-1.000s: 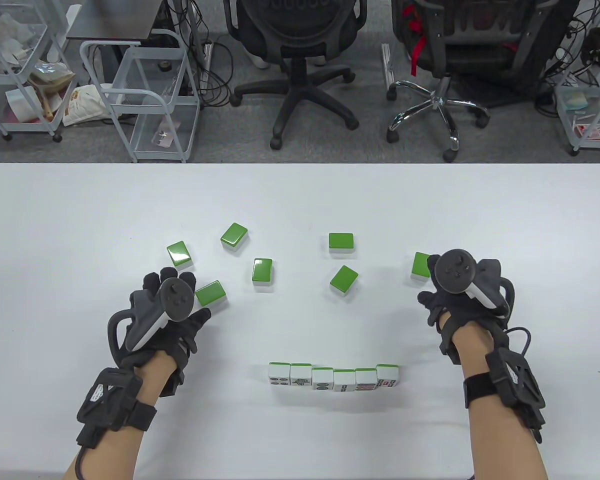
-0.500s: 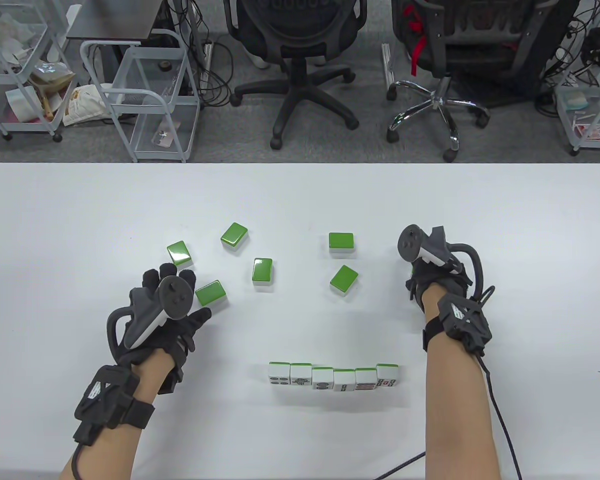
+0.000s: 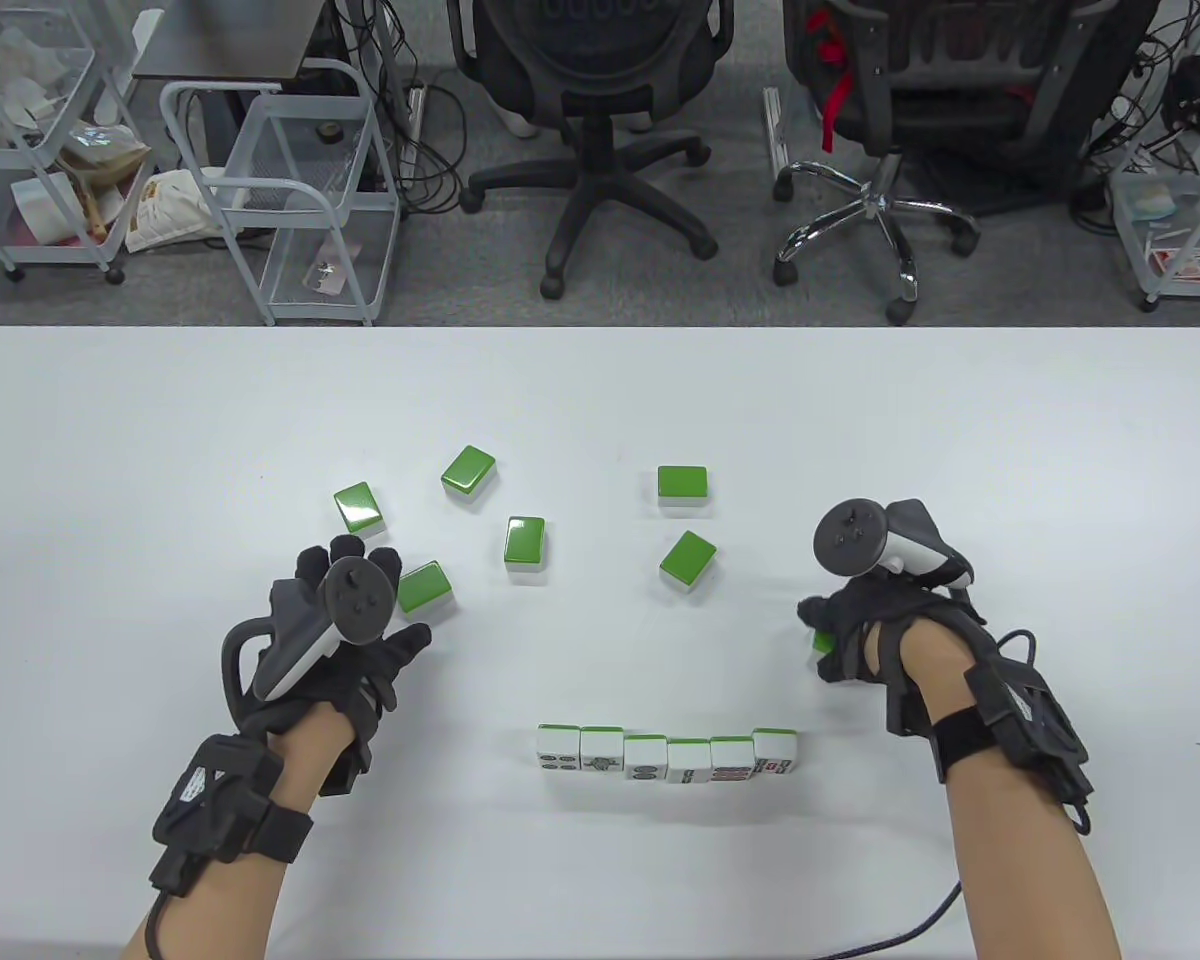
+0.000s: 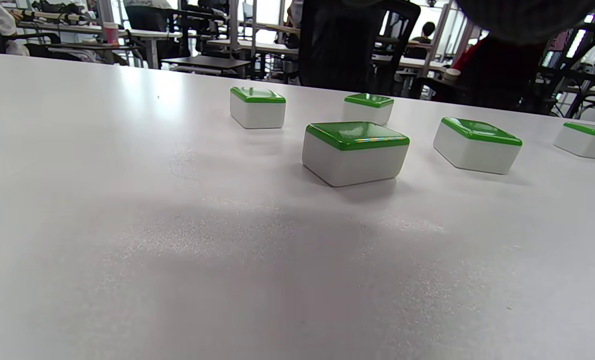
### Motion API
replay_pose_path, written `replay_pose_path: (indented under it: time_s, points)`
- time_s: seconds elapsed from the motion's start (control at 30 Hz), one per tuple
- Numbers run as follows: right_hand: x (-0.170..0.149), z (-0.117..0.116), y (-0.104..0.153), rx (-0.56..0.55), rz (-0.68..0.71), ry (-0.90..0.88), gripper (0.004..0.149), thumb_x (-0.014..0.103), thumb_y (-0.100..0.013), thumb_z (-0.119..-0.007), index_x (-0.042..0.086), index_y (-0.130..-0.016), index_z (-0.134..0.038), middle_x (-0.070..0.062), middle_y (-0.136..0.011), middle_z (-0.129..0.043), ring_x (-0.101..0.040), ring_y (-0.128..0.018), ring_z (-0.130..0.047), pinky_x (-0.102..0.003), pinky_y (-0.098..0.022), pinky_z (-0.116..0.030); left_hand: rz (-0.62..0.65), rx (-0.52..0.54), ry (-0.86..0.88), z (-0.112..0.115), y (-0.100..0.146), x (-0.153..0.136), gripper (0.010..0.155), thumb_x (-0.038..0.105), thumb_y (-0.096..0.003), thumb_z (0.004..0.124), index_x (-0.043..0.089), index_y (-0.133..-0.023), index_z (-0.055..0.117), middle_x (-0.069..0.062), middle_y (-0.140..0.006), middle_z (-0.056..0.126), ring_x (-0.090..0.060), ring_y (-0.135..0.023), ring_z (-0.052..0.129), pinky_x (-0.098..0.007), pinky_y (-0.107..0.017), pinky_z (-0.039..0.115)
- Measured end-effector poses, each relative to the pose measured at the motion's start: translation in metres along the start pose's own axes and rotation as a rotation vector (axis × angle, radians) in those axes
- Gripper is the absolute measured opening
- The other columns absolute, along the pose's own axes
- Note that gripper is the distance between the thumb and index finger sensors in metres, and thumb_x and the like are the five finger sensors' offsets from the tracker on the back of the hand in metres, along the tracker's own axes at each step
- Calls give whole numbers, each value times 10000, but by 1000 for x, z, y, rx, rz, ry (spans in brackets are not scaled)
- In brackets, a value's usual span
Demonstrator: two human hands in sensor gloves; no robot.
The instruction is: Stand mahjong tiles upright in a row
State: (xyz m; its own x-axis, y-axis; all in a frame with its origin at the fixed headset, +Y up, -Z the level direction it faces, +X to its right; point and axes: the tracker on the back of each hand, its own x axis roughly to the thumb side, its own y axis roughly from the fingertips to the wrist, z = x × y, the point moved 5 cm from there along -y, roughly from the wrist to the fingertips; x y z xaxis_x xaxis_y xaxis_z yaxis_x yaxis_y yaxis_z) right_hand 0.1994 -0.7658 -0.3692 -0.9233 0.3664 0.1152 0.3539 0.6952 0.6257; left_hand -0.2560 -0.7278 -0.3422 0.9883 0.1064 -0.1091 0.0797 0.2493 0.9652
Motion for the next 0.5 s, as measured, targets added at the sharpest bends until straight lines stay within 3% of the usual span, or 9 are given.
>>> replay_pose_path:
  time_s: [0.2, 0.5]
  points:
    - [15, -43, 14, 164, 25, 57, 776, 239, -268, -913, 20, -936, -584, -295, -935, -644, -445, -627, -937, -566, -475, -778, -2, -9, -3, 1, 1, 0, 828, 672, -264, 649, 412, -989, 344, 52, -1141, 223, -333, -1095, 277, -588, -769, 370]
    - [17, -44, 14, 120, 116, -60, 687, 241, -263, -910, 50, -886, -694, -309, -858, -700, -424, -597, -995, -537, -451, -829, -9, -21, -4, 3, 3, -1, 831, 673, -264, 651, 412, -990, 342, 52, -1141, 222, -335, -1094, 275, -589, -767, 370]
